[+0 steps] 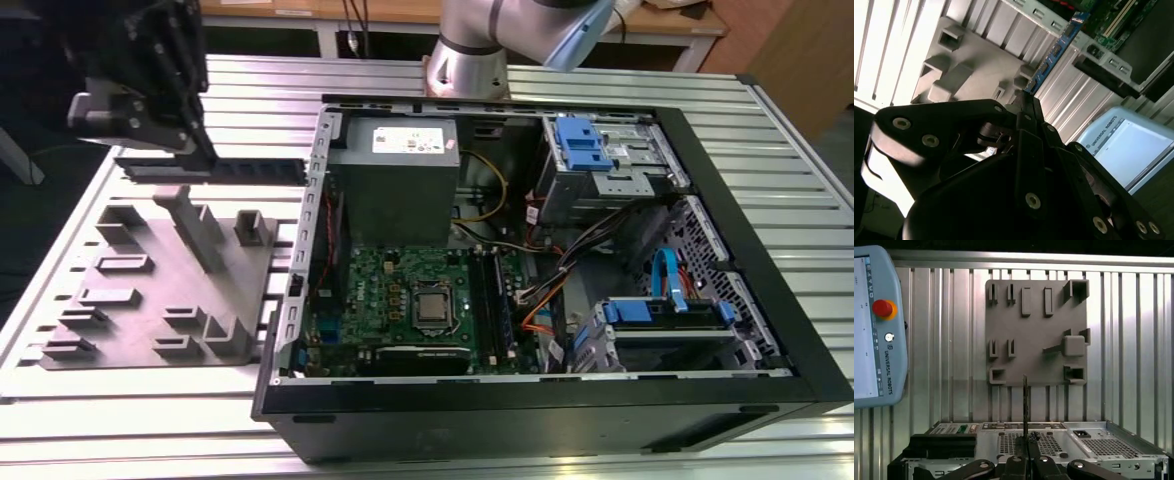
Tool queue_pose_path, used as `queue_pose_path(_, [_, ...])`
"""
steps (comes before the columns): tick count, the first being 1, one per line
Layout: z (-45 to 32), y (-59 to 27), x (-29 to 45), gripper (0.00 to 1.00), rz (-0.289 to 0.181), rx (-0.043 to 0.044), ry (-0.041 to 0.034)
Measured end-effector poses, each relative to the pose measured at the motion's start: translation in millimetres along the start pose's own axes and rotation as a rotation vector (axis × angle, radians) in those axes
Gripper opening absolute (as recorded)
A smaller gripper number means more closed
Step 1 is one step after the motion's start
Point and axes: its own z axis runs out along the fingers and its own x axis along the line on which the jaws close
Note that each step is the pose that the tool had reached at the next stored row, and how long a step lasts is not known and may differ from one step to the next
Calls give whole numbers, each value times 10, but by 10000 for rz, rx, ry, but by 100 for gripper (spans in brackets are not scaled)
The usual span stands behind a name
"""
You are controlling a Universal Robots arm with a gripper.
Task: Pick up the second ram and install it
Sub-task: 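Pick up the second ram and move it above second insertion slot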
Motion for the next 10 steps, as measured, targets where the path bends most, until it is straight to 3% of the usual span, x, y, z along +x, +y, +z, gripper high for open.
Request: queue_pose_path(10, [2,-389,-6,9,0,0,-6])
